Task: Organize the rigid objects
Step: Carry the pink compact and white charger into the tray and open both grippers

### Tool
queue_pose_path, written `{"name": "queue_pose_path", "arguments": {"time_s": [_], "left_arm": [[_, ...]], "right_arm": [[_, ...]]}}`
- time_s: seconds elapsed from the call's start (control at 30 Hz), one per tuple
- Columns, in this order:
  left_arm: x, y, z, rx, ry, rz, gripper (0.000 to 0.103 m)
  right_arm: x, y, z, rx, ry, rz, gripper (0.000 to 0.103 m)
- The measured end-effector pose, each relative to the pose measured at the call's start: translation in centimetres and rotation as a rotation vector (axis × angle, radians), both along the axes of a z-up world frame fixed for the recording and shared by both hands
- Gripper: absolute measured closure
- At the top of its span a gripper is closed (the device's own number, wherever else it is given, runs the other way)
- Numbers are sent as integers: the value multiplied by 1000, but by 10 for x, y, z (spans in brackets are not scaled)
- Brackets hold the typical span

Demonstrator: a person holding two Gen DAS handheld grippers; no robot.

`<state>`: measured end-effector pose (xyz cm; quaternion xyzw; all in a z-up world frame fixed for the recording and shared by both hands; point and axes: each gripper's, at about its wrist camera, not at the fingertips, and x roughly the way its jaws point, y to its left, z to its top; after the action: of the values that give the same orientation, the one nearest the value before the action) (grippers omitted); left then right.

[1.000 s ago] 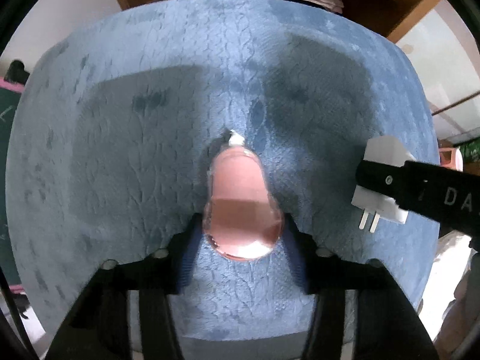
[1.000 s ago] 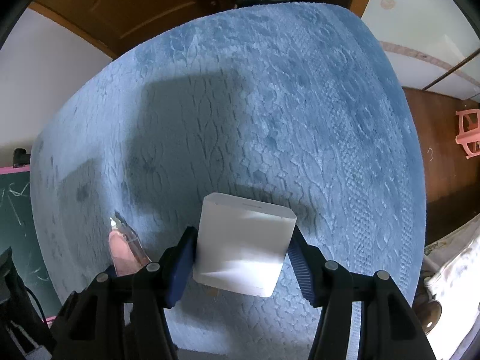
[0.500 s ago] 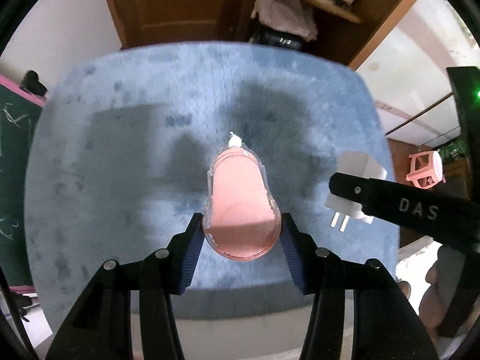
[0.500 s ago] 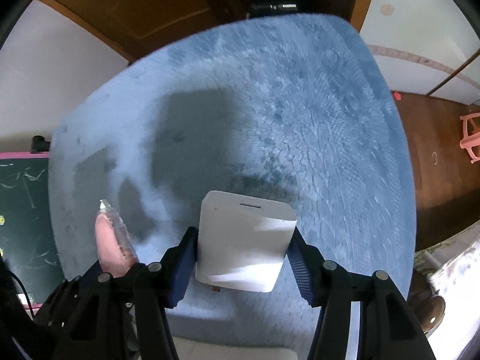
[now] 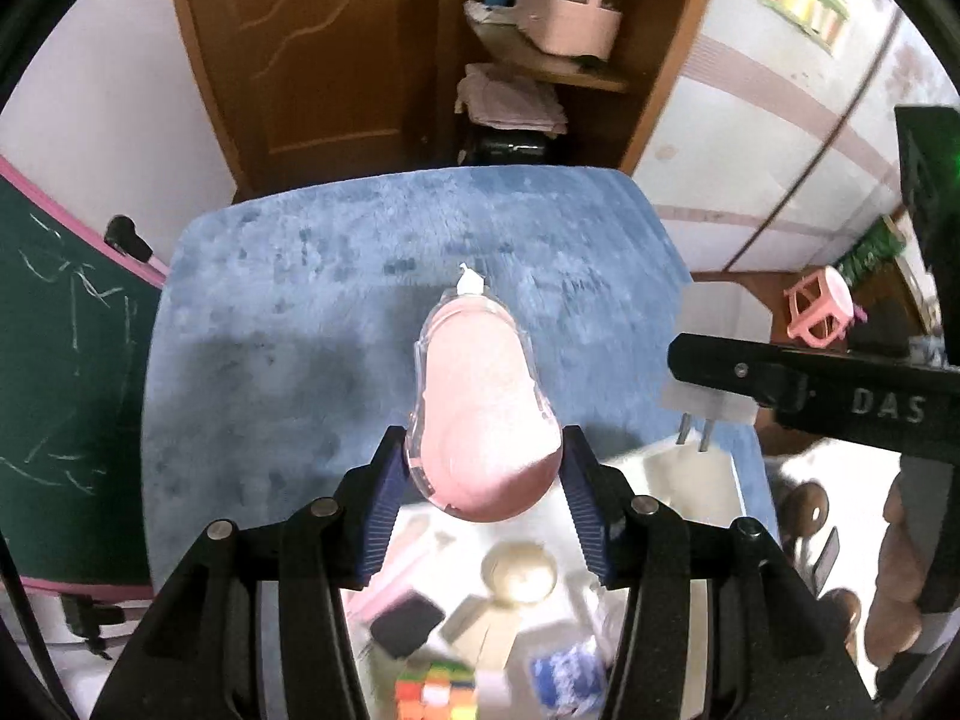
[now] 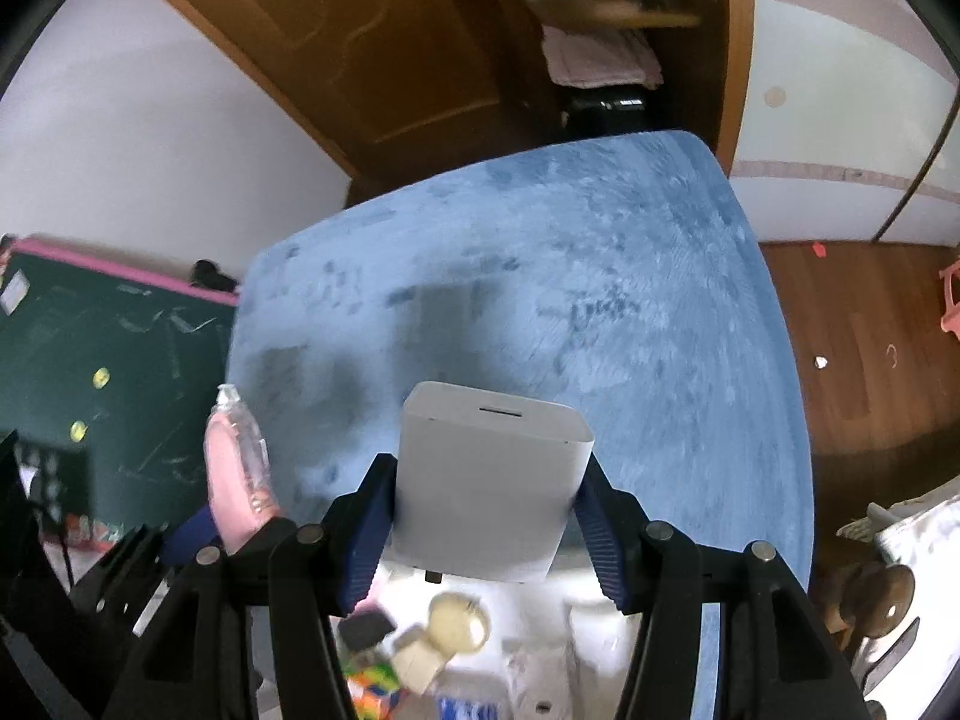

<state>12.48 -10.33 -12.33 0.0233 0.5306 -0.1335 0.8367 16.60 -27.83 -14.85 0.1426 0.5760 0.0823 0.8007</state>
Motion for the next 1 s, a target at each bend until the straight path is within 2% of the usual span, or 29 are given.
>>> {"name": "queue_pose_path", "arguments": {"time_s": [0.1, 0.23, 0.43, 0.57, 0.73, 1.0], "left_arm": [[-20, 3, 0, 26, -18, -38, 49], [-51, 5, -13, 62, -6, -97, 49], [-79, 6, -52, 116, 62, -148, 49], [-88, 2, -74, 169, 85, -181, 49], [-95, -2, -93, 192, 122, -212, 49], [-99, -8, -103, 183, 131, -245, 49]], "right_arm": [[-32, 8, 8, 2, -18, 4, 45], [-62, 12, 1, 4, -14, -3, 45], [-92, 15, -42, 6, 60, -50, 45], [-100, 15, -74, 8, 120, -83, 45], [-101, 18, -111, 1, 188, -110, 45], [-95, 23, -137, -35, 224, -118, 45]]}}
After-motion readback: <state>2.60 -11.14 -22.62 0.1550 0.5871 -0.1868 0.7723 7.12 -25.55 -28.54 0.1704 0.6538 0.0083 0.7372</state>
